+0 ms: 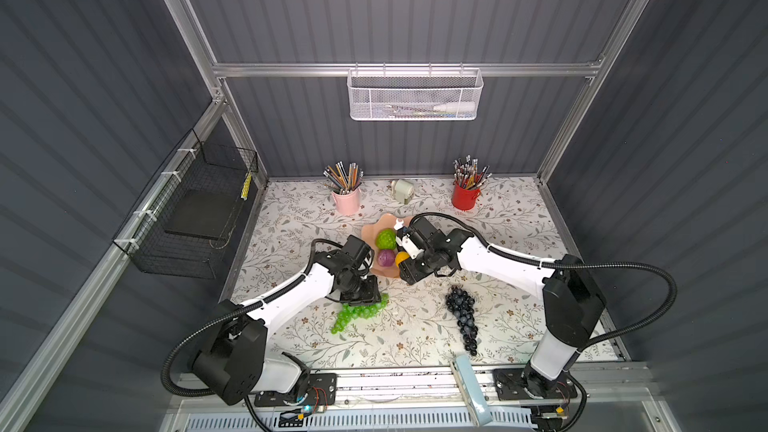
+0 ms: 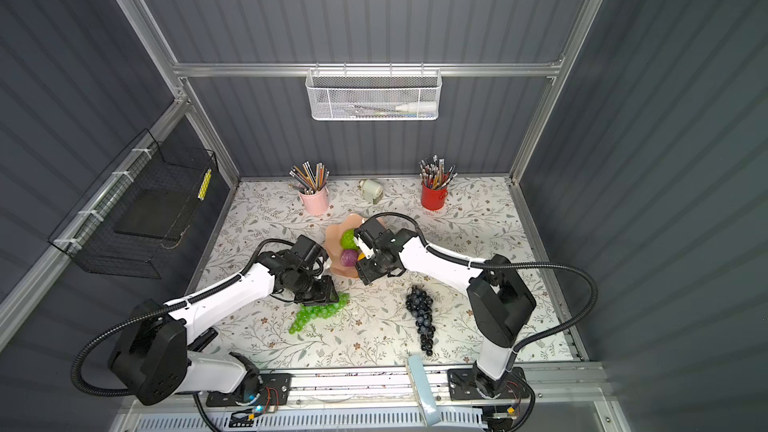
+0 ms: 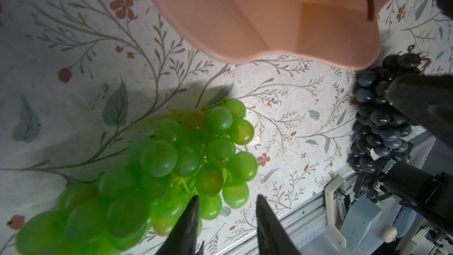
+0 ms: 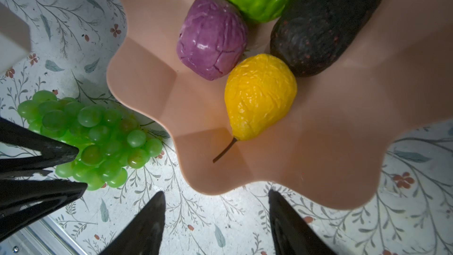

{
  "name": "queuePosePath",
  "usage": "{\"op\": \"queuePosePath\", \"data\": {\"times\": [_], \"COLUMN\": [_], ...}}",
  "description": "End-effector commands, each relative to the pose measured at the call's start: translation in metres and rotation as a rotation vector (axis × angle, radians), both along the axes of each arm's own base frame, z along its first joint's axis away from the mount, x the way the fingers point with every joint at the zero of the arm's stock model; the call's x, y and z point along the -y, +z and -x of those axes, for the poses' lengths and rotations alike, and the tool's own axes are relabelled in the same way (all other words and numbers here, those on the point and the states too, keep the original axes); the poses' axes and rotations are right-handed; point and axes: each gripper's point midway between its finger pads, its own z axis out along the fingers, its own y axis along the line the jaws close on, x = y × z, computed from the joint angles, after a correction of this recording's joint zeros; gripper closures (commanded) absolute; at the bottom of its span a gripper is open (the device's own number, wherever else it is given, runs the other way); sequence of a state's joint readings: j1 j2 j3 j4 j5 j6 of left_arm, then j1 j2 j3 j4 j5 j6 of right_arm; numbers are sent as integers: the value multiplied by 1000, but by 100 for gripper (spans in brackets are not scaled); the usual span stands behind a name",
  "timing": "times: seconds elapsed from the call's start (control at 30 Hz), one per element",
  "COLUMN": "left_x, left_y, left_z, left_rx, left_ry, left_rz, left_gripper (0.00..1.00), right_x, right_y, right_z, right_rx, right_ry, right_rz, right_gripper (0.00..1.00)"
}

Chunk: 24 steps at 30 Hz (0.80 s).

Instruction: Place and organize the fake fruits in the fruit bowl

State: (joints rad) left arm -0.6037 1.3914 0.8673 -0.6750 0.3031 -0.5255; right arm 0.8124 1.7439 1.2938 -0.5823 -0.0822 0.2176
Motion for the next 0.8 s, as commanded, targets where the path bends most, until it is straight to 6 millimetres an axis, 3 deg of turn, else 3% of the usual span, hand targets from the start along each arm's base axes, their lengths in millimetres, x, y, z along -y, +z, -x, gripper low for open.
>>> {"op": "queuePosePath", "data": {"times": [0.0,0.33,0.53,0.77], "left_x": [0,6,9,6], "left_y": [-10,-19,-13,-1], "left_z": [6,-1,-6,-9], "left_rx": [-31,-20,6,44], "left_ry": [2,22,24,24], "left_rz": [-7,20,35,32], "left_gripper": [60,75,91,95], "right_x": [-1,0,-1,0], "right_y": [0,-2,0,0], "right_z": [3,3,2,3], "right_rx": [-6,-7,-3,-1], "right_ry": [5,8,6,4], "right_rz": [2,8,5,6], "right_gripper": [33,33,33,33]}}
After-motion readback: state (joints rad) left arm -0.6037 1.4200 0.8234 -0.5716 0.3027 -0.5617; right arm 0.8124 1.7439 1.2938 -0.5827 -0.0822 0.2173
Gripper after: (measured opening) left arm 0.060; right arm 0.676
